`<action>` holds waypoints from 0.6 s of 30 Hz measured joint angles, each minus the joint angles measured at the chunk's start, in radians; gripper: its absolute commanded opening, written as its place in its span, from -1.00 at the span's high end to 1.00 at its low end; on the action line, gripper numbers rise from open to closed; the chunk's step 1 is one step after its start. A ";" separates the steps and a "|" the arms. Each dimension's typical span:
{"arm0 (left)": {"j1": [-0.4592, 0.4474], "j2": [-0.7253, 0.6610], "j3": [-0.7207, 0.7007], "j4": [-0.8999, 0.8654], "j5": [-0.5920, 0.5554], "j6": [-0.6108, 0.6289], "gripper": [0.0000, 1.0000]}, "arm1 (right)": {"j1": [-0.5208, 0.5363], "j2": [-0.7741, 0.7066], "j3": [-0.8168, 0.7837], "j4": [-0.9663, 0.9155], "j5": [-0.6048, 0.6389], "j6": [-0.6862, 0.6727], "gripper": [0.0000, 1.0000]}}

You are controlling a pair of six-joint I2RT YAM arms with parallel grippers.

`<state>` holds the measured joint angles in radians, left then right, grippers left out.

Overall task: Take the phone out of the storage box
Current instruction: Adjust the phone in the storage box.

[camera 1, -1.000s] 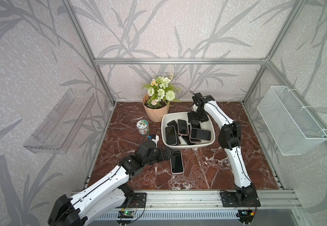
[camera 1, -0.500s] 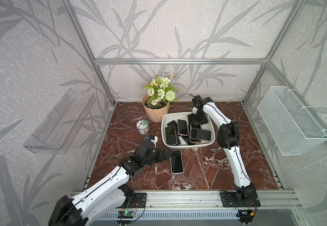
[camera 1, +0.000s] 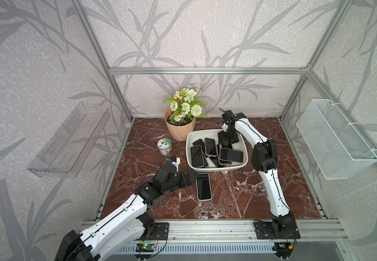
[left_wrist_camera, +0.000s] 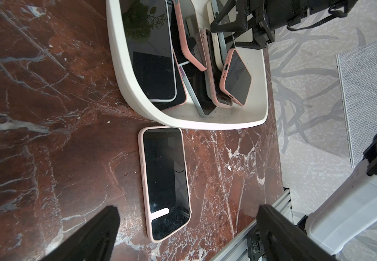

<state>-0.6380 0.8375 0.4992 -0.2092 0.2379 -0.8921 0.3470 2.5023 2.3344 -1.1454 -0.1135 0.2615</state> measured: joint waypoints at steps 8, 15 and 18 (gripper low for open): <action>0.000 -0.033 -0.013 0.029 0.012 0.001 -1.00 | 0.008 -0.180 -0.320 0.273 0.009 -0.006 -0.26; 0.000 -0.063 -0.053 0.072 0.030 0.002 -1.00 | 0.010 -0.309 -0.489 0.473 0.031 -0.012 -0.24; 0.000 -0.066 -0.057 0.091 0.032 0.002 -1.00 | 0.012 -0.330 -0.506 0.499 0.035 -0.012 -0.24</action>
<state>-0.6380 0.7719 0.4423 -0.1184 0.2699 -0.8898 0.3592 2.1727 1.8282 -0.6468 -0.0784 0.2493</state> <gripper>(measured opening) 0.998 0.808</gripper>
